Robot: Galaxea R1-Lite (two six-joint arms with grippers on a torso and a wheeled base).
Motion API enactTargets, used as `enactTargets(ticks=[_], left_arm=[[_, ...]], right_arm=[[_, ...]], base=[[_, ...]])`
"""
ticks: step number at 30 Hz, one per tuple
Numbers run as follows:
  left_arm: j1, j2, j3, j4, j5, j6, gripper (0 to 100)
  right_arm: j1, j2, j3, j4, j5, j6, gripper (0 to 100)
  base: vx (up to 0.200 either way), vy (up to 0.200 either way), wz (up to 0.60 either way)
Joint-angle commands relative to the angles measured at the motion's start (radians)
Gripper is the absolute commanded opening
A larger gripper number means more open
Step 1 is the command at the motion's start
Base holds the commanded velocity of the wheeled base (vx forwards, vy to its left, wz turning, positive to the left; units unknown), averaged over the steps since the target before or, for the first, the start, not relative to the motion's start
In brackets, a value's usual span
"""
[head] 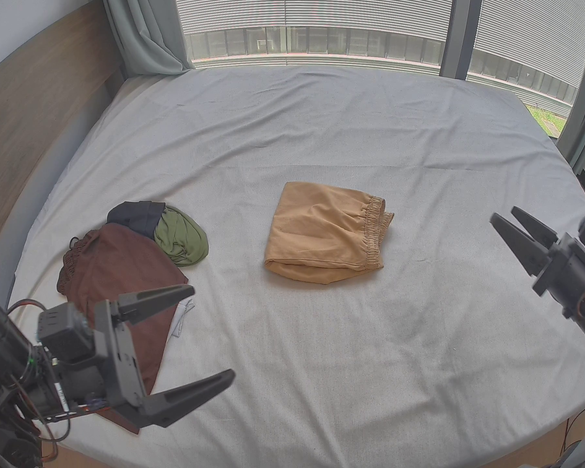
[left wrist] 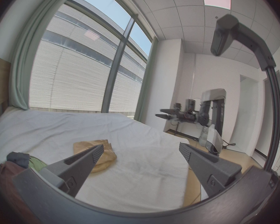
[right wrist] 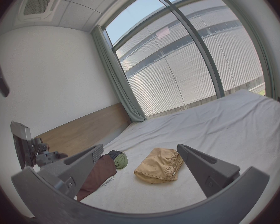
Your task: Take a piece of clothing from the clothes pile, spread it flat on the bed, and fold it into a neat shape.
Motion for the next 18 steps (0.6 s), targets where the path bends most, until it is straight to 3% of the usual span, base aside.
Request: enactTargets(ticks=[1, 4, 7, 9, 11, 12, 17, 18], left_arm=[[0.020, -0.255, 0.069, 0.037, 0.088, -0.044, 100], [0.078, -0.355, 0.069, 0.106, 0.108, -0.047, 100], [0.142, -0.476, 0.069, 0.268, 0.128, -0.033, 100], [0.190, -0.602, 0.069, 0.415, 0.166, -0.035, 100], [0.193, -0.609, 0.069, 0.426, 0.168, -0.035, 100], [0.233, -0.781, 0.069, 0.635, 0.197, -0.036, 100], [0.260, -1.046, 0.057, 0.932, 0.225, -0.038, 100], [0.262, -1.053, 0.057, 0.939, 0.226, -0.038, 100]], right_arm=[[-0.021, -0.269, 0.162, 0.004, 0.001, -0.060, 100], [-0.070, -0.361, 0.216, 0.036, 0.002, -0.108, 100], [-0.101, -0.559, 0.217, 0.212, 0.001, -0.119, 100], [-0.121, -0.757, 0.217, 0.402, 0.001, -0.125, 100], [-0.122, -0.769, 0.217, 0.416, 0.002, -0.125, 100], [-0.145, -1.010, 0.210, 0.721, 0.001, -0.134, 100], [-0.218, -1.335, 0.135, 1.174, 0.001, -0.174, 100], [-0.222, -1.343, 0.132, 1.186, 0.002, -0.177, 100]], base=[[0.000, 0.000, 0.00], [0.000, 0.000, 0.00], [0.000, 0.000, 0.00], [0.000, 0.000, 0.00], [0.000, 0.000, 0.00], [0.000, 0.000, 0.00], [0.000, 0.000, 0.00], [0.000, 0.000, 0.00]])
